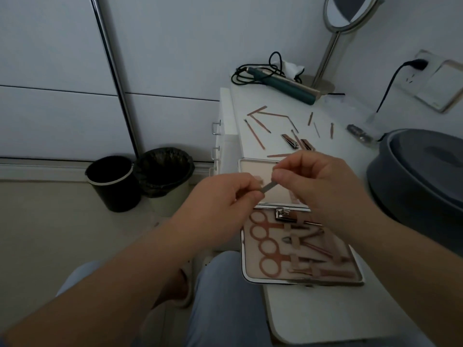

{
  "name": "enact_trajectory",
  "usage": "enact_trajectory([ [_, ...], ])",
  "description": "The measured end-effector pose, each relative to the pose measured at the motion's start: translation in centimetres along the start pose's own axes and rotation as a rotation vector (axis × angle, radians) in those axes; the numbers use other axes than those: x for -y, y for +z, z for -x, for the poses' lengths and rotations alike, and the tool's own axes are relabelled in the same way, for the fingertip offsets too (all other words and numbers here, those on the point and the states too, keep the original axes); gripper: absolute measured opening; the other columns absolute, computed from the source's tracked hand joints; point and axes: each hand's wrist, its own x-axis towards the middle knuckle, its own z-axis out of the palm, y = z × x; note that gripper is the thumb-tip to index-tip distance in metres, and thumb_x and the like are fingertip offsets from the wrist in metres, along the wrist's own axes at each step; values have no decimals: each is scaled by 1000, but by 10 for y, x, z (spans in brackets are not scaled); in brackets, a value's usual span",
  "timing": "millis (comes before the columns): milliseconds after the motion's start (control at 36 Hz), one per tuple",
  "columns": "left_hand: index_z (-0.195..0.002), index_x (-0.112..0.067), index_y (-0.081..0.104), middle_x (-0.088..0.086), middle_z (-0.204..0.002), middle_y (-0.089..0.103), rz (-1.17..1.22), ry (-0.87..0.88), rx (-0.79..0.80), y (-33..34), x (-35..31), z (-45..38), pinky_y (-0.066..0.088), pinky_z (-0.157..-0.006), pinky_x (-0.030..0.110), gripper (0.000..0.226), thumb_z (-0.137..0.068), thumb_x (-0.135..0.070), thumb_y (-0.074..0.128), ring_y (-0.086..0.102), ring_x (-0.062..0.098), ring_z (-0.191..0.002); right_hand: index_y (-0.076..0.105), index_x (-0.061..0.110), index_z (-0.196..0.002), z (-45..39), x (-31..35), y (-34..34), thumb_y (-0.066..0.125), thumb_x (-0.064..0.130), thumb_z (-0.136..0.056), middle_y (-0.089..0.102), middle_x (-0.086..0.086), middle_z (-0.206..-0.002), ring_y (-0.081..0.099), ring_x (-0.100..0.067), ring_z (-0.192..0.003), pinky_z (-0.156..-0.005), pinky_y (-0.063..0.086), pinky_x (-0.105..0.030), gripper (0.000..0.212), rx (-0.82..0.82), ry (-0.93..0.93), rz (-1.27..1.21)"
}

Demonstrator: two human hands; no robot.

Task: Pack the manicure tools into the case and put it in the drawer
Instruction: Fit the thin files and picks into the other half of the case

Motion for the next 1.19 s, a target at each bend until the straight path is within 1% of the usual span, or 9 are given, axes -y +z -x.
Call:
enact_trajectory([
  [83,-81,-34,65,-20,-68,59,12,-15,-64,-1,0,-3,41,-64,10,4,-80,-31,63,55,-4,-71,66,29,-66,-4,-8,-3,73,20,-74,65,15,-56,50,6,-42,-43,35,-4,14,-52,20,-12],
  [194,-92,-34,67,-21,-67,59,-110,28,-127,1,1,-7,38,-66,7,19,-73,-36,69,51,-6,-80,65,26,-68,-8,-22,-10,74,20,-73,65,13,-57,51,6,-44,-43,36,-4,12,-135,66,-53],
  [333,-97,-32,69,-15,-85,64,-370,153,-133,8,-1,-15,38,-71,23,20,-78,-36,62,47,4,-82,65,24,-70,-6,-33,-18,73,23,-74,66,16,-57,52,9,-44,-43,35,-2,9,-158,114,-15],
  [417,-95,-29,71,-14,-83,63,-391,187,-144,6,2,-21,33,-67,15,21,-78,-36,61,43,2,-80,65,28,-75,-5,-37,-25,69,30,-76,67,21,-67,55,13,-54,-47,38,0,5,-146,136,69],
  [472,-97,-31,70,-18,-80,55,-425,184,-109,3,6,-25,28,-67,9,23,-78,-38,60,40,0,-81,64,33,-81,-4,-42,-30,65,35,-78,66,23,-74,56,15,-66,-52,41,-2,4,-143,139,127],
  [667,-91,-29,72,-6,-85,67,-529,261,97,-9,10,-36,44,-72,30,15,-77,-32,68,54,14,-82,61,34,-88,-4,-56,-35,61,32,-84,64,16,-83,58,11,-71,-56,43,-10,5,-147,199,101],
  [889,-87,-31,73,-14,-75,59,-519,268,133,-16,15,-43,40,-70,28,13,-75,-34,69,45,5,-76,62,32,-86,-4,-59,-36,62,30,-83,65,13,-81,61,-3,-76,-59,48,-13,4,-135,184,120],
  [1056,-87,-39,71,-26,-71,50,-494,212,202,-13,12,-49,40,-72,27,24,-70,-49,56,45,1,-77,61,33,-86,-4,-58,-35,62,30,-82,63,14,-80,59,-3,-75,-56,45,-10,4,-108,159,163],
  [1194,-85,-39,71,-32,-66,47,-460,195,244,-10,8,-54,35,-67,11,29,-65,-50,53,47,-8,-74,60,34,-84,-4,-58,-35,62,32,-82,62,14,-78,58,-2,-75,-57,44,-9,4,-103,150,186],
])
